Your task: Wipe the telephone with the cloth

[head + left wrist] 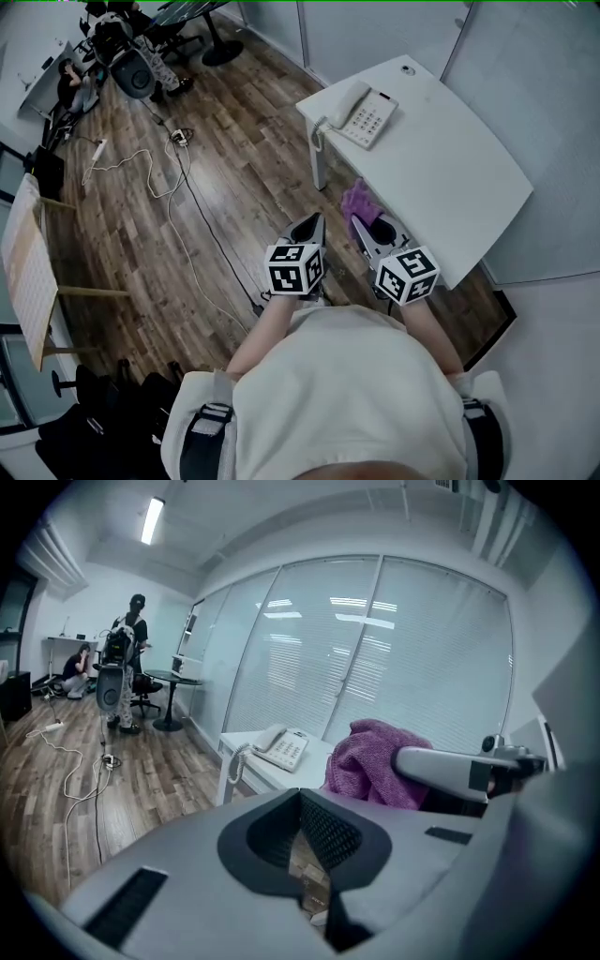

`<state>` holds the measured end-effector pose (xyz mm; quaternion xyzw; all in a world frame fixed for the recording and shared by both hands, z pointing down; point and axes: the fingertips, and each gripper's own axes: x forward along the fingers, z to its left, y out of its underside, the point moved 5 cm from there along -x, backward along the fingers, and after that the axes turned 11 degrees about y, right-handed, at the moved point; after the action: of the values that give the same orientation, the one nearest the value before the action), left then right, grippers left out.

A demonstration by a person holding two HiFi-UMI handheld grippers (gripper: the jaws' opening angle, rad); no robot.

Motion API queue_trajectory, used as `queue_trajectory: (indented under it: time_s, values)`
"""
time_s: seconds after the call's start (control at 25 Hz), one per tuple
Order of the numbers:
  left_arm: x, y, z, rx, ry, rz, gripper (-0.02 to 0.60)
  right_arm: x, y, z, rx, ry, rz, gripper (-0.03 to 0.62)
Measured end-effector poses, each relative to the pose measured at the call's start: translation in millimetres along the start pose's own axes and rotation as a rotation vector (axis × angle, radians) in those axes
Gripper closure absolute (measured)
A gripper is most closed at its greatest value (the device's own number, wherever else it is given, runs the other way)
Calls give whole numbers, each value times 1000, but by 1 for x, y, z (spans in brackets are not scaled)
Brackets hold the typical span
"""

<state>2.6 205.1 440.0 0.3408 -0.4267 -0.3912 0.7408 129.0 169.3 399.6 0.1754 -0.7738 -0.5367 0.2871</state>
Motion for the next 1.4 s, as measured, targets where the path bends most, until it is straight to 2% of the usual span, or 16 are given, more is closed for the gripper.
queue_trajectory:
  time_s: [0.44,0.76,1.08,1.4]
  values:
    - [17,-42,83,6,36,0,561,83,-17,12,-16,61,-16,525]
    - [31,-62,124,6,54,9,561,125,-25,13,-17,87,-21,525]
    - [32,-71,144,-22,56,16,561,136,-32,17,-60,119,-6,525]
    - [56,-84,152,-21,71,36,561,154,-47,-11,-54,155,-14,525]
